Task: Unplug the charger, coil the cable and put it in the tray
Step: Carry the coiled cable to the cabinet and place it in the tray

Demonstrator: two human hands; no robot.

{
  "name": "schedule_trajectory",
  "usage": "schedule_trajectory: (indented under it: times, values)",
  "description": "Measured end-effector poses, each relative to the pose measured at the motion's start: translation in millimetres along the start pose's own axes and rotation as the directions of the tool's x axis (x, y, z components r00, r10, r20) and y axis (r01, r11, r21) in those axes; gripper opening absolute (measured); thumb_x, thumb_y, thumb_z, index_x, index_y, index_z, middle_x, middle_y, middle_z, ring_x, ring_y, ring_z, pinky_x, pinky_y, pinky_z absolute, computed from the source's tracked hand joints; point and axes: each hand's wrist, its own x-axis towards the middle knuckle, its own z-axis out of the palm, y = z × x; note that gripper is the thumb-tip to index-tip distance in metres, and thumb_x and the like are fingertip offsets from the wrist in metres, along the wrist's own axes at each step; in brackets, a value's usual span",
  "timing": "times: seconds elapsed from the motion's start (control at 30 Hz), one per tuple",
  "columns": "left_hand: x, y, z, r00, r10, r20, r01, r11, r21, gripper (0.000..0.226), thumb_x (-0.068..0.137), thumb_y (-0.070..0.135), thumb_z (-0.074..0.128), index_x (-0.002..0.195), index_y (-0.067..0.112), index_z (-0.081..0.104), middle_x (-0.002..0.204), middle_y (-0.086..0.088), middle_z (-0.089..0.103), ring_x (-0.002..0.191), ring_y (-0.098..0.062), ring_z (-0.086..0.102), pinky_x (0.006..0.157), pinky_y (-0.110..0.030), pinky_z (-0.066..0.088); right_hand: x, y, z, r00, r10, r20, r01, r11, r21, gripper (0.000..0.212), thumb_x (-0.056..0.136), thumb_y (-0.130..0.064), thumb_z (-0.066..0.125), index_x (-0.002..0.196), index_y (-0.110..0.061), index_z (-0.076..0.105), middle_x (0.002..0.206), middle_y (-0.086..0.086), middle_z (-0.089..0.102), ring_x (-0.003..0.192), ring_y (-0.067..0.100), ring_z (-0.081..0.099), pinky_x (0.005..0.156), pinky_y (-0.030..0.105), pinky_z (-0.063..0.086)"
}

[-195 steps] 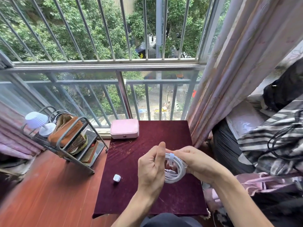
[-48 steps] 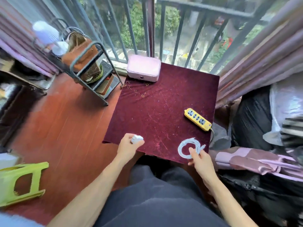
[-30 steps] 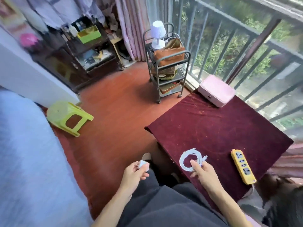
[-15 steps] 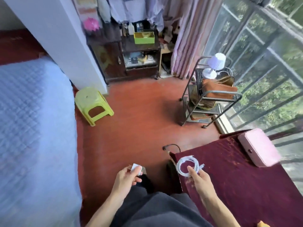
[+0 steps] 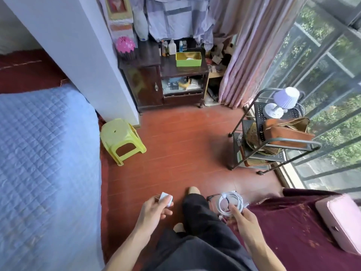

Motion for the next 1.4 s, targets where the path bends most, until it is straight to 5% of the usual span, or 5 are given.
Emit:
schedule_trajectory:
  times: [0.4, 0.6, 0.83, 1.1, 1.4]
  values:
    - [143, 127, 27, 0.998, -0.027, -0.051, 0.031, 0.996, 0.085, 0.034, 0.092, 0.044, 0.068, 0.097, 0.012, 0.075, 0.088, 0.001, 0.081, 0.071, -0.011, 0.076, 0.064, -0.022, 0.054, 162, -133, 22, 0.998, -0.046, 0.038, 0.047, 0.998, -0.033, 0.03, 0.1, -0.041, 0.068, 0.088, -0.015, 0.078, 0.073, 0.004, 0.081, 0.055, 0.005, 0.072, 0.047, 0.013, 0.051]
    - [194, 181, 31, 0.996, -0.015, -0.093, 0.019, 0.999, 0.04, 0.037, 0.089, 0.05, 0.066, 0.093, 0.014, 0.076, 0.085, -0.002, 0.081, 0.072, -0.013, 0.077, 0.059, -0.018, 0.054, 208, -205, 42, 0.991, -0.089, 0.097, 0.094, 0.994, -0.057, 0.03, 0.102, -0.041, 0.065, 0.094, -0.013, 0.074, 0.072, 0.006, 0.079, 0.055, 0.007, 0.07, 0.061, 0.03, 0.051]
    - [263, 221, 13, 0.99, -0.049, -0.135, 0.045, 0.999, -0.027, 0.042, 0.085, 0.056, 0.064, 0.098, 0.018, 0.074, 0.079, -0.002, 0.08, 0.072, -0.017, 0.078, 0.06, -0.024, 0.055, 265, -271, 84, 0.989, -0.098, 0.107, 0.1, 0.995, -0.006, 0.025, 0.102, -0.035, 0.067, 0.098, -0.012, 0.076, 0.079, 0.02, 0.075, 0.059, 0.011, 0.065, 0.061, 0.03, 0.047]
    - [362, 290, -30, 0.994, -0.011, -0.109, 0.012, 1.0, 0.01, 0.056, 0.07, 0.068, 0.062, 0.091, 0.017, 0.074, 0.083, -0.001, 0.08, 0.069, -0.015, 0.077, 0.065, -0.029, 0.057, 332, -347, 149, 0.993, -0.105, 0.046, 0.106, 0.994, -0.008, 0.026, 0.102, -0.032, 0.067, 0.097, -0.007, 0.077, 0.066, 0.003, 0.071, 0.056, 0.007, 0.063, 0.06, 0.028, 0.05]
    - [441, 380, -29, 0.995, 0.1, -0.012, -0.1, 0.993, 0.061, 0.031, 0.091, 0.051, 0.066, 0.096, 0.02, 0.072, 0.085, 0.0, 0.08, 0.068, -0.011, 0.074, 0.063, -0.025, 0.054, 377, -408, 166, 0.996, -0.074, -0.051, 0.076, 0.996, 0.04, 0.028, 0.1, -0.04, 0.069, 0.096, -0.013, 0.076, 0.067, 0.005, 0.074, 0.055, 0.008, 0.066, 0.067, 0.031, 0.05]
